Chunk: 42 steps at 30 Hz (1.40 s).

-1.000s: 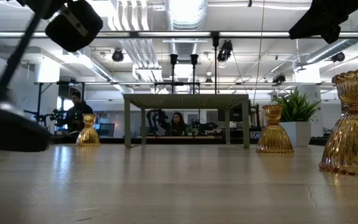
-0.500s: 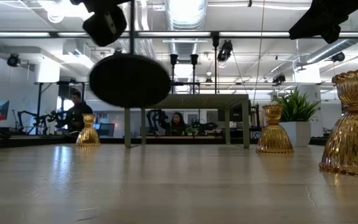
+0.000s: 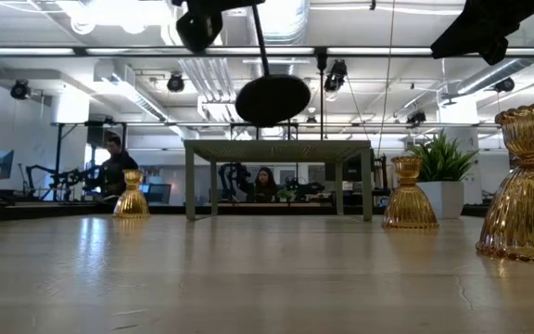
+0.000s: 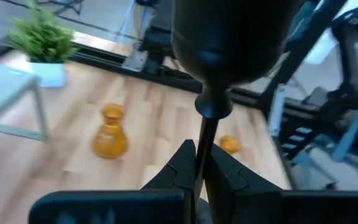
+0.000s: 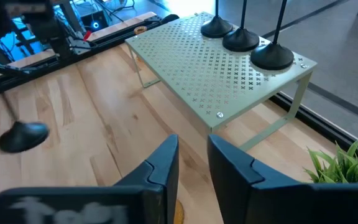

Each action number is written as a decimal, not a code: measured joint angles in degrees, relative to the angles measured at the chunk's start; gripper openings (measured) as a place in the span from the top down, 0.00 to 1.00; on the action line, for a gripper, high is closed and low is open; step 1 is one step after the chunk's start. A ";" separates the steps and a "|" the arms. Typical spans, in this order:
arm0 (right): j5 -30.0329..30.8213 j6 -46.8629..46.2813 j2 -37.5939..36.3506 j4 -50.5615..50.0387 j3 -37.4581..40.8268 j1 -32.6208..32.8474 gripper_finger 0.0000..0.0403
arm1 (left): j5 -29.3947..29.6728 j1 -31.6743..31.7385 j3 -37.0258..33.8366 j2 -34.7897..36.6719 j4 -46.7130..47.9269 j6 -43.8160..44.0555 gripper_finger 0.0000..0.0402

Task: Pick & Place candle stick holders
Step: Put the black candle holder on the shelf aligned with the other black candle holders

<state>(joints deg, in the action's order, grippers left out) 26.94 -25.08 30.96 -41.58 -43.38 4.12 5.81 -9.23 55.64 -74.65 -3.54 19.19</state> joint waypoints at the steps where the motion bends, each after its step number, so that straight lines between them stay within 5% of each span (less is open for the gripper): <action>1: 0.00 0.02 -0.02 0.00 0.00 0.00 0.81 | -0.57 0.98 1.10 0.00 1.80 -1.15 0.96; 16: 0.00 0.00 -0.02 0.00 0.00 -0.02 0.80 | -6.74 12.55 8.76 5.42 10.83 -5.28 0.96; 31: 0.00 0.00 0.00 0.01 0.00 -0.02 0.79 | 3.24 19.15 16.50 10.32 21.13 -10.00 0.96; 42: 0.00 0.00 0.00 0.02 0.00 -0.02 0.83 | 3.75 31.00 16.28 9.19 24.12 -12.00 0.96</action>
<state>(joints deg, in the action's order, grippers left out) 26.94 -25.08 30.96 -41.56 -43.38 4.10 9.56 21.77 71.92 -65.46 20.58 7.19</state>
